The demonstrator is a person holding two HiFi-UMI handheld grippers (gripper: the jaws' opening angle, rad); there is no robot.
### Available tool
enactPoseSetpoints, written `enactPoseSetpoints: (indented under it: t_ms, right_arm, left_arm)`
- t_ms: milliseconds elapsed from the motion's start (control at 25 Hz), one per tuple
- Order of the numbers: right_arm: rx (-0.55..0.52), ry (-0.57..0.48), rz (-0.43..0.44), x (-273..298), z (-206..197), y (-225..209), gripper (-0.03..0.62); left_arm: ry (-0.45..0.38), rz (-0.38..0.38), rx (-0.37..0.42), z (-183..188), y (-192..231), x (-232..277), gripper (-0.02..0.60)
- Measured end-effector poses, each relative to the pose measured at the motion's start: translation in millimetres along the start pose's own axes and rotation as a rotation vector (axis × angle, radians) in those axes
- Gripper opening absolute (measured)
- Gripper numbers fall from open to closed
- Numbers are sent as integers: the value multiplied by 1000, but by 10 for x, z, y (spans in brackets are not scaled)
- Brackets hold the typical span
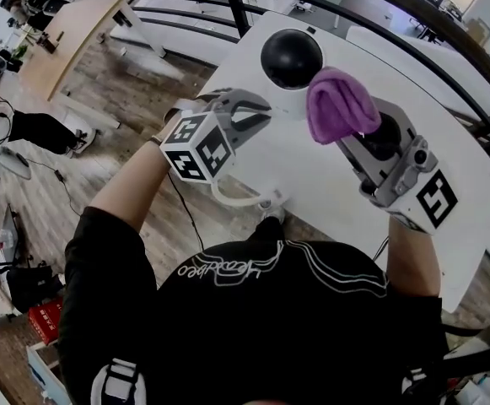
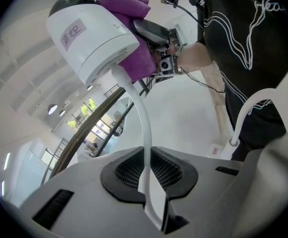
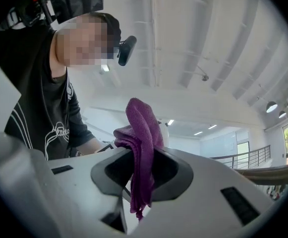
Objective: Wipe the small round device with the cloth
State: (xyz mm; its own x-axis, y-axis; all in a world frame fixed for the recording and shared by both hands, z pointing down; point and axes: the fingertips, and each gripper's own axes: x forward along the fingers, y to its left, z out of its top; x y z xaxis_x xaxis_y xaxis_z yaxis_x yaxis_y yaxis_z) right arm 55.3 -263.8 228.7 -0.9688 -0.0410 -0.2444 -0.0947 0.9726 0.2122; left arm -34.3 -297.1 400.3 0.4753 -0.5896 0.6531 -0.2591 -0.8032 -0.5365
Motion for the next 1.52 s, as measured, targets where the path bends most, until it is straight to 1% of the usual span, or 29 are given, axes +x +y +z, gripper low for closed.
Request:
enactPoseSetpoints:
  t_ms: [160, 360, 520, 640, 760, 840, 960, 1080, 1200, 1360, 1520]
  right_arm:
    - [-66, 64, 2, -23, -158, 90, 72]
    - [-91, 124, -1, -91, -359, 171, 72]
    - [-112, 207, 21, -132, -548, 333, 72]
    - [-92, 249, 23, -182, -657, 415, 72]
    - [-45, 244, 14, -255, -699, 491, 72]
    - [-15, 246, 5, -310, -726, 556, 72]
    - [-10, 269, -15, -357, -761, 618, 72]
    - [-37, 274, -59, -337, -681, 674, 72]
    - [-119, 276, -148, -322, -519, 666, 72]
    - [-229, 301, -232, -249, -273, 639, 72]
    - [-335, 308, -309, -2, -93, 667, 72]
  left_arm:
    - [-4, 2, -11, -5, 17, -12, 44]
    - [6, -1, -19, 9, 21, 27, 46]
    - [0, 13, -34, 16, -16, 3, 46]
    - [-5, 32, -51, 13, -7, -2, 46]
    - [-7, 54, -60, 19, 21, 13, 48]
    - [-9, 59, -57, 19, 22, 19, 48]
    - [-7, 62, -46, -13, 25, 8, 48]
    - [-26, 56, -51, -63, -7, -57, 48]
    - [-59, 33, -41, -70, -11, -68, 48]
    - [-95, -4, -16, -30, 23, -43, 48]
    - [-160, -57, -31, -59, 48, -49, 48]
